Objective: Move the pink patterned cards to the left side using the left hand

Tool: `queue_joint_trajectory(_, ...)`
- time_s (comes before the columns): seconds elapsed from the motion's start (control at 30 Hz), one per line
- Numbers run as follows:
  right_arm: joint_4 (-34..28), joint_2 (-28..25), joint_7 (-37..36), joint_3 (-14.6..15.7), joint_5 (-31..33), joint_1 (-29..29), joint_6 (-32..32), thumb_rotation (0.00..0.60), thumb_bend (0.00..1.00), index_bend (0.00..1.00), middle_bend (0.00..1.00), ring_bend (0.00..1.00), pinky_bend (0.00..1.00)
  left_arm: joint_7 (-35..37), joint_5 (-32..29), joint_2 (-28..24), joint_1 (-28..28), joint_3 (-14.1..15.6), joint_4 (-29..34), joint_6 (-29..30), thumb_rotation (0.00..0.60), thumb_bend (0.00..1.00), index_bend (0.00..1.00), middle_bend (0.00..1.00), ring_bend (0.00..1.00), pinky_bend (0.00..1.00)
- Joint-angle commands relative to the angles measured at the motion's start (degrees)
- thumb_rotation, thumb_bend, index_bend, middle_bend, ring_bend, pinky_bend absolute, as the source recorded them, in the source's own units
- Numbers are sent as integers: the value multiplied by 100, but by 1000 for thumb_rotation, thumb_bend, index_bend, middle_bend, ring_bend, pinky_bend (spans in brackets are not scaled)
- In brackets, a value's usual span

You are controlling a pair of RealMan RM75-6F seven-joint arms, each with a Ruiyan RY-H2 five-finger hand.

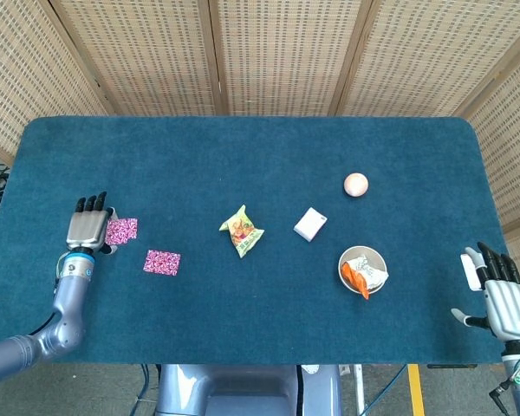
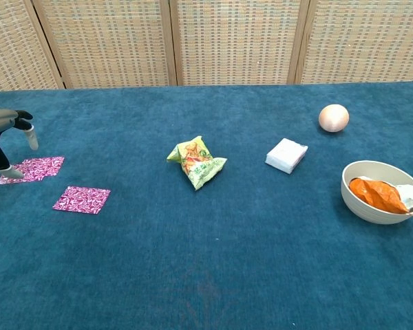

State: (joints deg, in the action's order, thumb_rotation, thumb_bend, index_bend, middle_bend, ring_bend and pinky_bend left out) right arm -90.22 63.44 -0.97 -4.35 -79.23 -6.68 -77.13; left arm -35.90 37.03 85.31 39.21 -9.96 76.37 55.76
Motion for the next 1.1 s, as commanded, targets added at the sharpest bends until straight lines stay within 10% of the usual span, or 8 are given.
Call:
queue_joint_trajectory(0.03,-17,-2,13,11,-29,7,-20,600,131,0,0,0,0,-11,329,-336,-108,156,713,190,600,161,360,0,0,0)
queue_joint_trajectory(0.47,-115,-30,38,58,-180,48,-142,600,131,0,0,0,0,-312,909,-508,-257,649,2039,607,600,162,360,0,0,0)
queue_joint_trajectory(1.1,-125,-101,-145,56,-206,54,-132,600,131,0,0,0,0,-738,443,112,-39,544,1641,752,600,163,359,0,0,0)
